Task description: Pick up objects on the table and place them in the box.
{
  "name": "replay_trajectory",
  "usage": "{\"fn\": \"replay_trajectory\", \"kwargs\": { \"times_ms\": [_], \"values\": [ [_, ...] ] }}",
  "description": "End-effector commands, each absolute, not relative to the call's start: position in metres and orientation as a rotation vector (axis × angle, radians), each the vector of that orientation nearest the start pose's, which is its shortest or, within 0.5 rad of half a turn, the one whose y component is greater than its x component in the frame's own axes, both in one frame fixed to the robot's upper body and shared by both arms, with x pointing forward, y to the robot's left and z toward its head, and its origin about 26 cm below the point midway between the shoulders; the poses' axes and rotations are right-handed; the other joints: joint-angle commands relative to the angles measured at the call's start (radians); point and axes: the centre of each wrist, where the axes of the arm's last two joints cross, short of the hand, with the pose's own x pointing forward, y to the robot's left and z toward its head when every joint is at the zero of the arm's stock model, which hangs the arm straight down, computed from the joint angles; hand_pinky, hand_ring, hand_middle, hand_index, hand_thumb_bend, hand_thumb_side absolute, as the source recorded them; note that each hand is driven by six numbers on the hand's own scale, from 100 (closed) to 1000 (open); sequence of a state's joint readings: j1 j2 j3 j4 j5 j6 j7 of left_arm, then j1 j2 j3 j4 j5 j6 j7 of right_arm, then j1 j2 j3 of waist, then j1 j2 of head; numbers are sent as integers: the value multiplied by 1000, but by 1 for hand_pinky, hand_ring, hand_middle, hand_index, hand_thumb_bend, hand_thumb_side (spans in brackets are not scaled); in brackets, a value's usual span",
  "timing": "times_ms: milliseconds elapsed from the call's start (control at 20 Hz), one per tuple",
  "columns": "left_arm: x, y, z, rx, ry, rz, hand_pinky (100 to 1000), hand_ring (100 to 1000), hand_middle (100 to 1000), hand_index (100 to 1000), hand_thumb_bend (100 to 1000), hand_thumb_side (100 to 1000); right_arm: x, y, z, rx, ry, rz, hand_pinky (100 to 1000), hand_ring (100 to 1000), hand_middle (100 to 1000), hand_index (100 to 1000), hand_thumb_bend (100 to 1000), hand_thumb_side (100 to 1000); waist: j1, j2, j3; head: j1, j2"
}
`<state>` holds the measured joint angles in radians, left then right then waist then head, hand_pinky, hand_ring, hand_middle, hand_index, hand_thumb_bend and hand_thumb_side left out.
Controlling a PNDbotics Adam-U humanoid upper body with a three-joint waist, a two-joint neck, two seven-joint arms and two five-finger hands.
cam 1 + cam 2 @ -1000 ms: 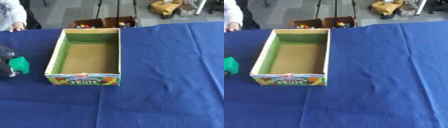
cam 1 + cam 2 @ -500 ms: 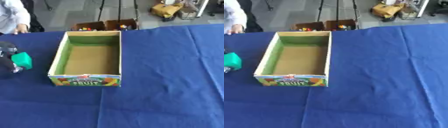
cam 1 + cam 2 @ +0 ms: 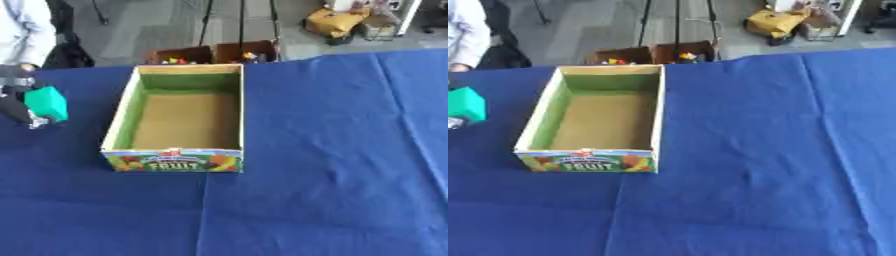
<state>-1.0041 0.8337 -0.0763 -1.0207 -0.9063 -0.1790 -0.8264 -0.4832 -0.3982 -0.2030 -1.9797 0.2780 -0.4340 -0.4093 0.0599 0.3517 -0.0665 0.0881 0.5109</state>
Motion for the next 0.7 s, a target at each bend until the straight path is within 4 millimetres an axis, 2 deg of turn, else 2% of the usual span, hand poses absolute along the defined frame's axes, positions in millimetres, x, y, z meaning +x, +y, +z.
{"fn": "replay_trajectory", "kwargs": {
  "times_ms": [50, 450, 700],
  "values": [
    [418, 398, 370, 1121, -1014, -1531, 478, 554, 649, 807, 100, 440, 302, -303, 280, 791, 3096, -17, 701, 701, 487, 692, 100, 760, 1, -35, 4, -4, 12],
    [411, 333, 400, 1129, -1173, -1714, 475, 553, 646, 805, 100, 428, 303, -299, 278, 764, 3113, -21, 700, 700, 491, 692, 100, 758, 7, -60, 2, -14, 16],
    [412, 290, 406, 1115, -1259, -1833, 471, 552, 643, 802, 100, 425, 304, -297, 277, 739, 3123, -22, 700, 700, 493, 692, 100, 756, 9, -70, -8, -20, 17]
  ]
}}
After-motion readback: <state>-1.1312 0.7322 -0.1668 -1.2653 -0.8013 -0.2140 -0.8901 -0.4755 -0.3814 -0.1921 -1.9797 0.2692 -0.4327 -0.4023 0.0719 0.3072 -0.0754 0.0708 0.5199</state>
